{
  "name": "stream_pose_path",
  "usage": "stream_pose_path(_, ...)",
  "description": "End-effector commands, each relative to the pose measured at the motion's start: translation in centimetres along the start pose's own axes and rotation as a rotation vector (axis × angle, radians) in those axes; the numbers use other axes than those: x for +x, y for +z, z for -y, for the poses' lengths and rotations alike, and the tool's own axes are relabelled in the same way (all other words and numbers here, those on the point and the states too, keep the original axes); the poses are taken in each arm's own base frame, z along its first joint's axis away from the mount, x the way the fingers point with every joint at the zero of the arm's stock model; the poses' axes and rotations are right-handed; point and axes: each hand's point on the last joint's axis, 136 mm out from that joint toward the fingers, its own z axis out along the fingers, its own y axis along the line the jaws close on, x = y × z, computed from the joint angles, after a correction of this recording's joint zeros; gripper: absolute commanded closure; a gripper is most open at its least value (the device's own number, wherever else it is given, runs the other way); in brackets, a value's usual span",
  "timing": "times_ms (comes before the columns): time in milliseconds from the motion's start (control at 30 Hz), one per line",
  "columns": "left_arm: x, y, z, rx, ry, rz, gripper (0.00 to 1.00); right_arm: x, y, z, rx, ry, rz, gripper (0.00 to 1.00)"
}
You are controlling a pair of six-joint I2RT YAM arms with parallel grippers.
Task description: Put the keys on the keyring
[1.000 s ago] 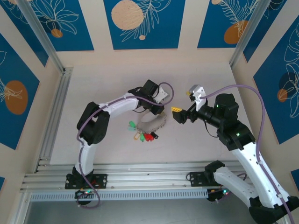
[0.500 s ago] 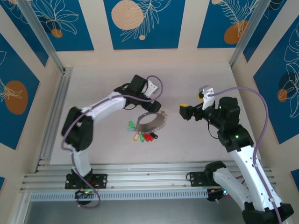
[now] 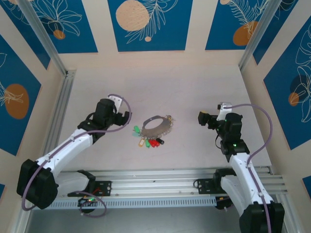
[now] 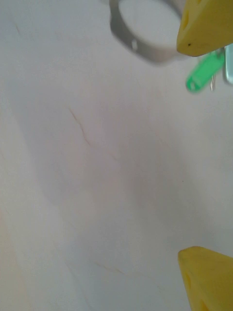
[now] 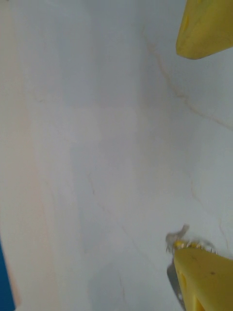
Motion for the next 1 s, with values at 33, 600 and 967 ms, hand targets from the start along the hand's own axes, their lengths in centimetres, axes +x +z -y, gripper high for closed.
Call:
stream_pose_path(33, 0.3, 0.3, -5.4, -0.237, -0.098, 0.114, 0.0, -2.5, 0.8, 1.1, 0.055, -0.008, 0.121, 0.01)
stream_pose_path(600, 5.1, 7.0, -11.8, -0.335, -0.134, 0.225, 0.0, 1.4, 7.7, 1.9, 0.02, -0.075, 0.159, 0.01)
stream_pose_path(967, 6.0, 7.1, -11.9, -0.294, -0.158, 0.265, 0.0, 3.3, 11.5, 3.3, 0.078, -0.058, 0.052, 0.01)
